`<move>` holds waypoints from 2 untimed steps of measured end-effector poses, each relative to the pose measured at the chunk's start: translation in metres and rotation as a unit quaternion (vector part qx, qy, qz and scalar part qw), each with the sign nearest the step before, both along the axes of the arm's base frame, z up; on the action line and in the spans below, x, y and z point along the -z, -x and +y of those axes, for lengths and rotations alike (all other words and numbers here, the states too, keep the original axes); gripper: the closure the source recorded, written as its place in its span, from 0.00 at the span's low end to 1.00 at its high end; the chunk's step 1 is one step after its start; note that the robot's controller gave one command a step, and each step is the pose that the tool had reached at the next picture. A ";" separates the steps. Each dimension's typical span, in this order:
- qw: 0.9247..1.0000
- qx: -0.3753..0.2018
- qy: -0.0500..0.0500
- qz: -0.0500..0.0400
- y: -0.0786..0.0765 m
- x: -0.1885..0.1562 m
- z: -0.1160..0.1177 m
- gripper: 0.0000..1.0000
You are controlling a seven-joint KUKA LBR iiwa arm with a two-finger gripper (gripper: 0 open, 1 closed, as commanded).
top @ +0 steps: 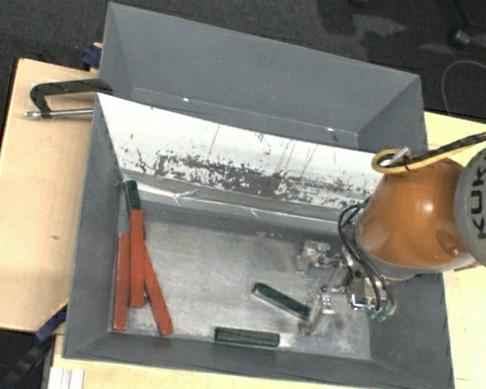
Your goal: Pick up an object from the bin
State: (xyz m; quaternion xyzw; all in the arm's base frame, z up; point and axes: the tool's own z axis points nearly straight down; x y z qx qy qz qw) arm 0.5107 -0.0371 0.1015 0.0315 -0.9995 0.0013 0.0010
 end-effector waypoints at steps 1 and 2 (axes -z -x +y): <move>0.997 0.083 -0.002 -0.001 0.009 -0.004 0.027 0.00; 0.992 0.126 -0.002 0.001 0.017 0.032 0.033 0.00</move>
Offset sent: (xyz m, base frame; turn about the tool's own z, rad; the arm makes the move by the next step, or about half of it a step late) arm -0.0093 0.0255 0.0033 0.1678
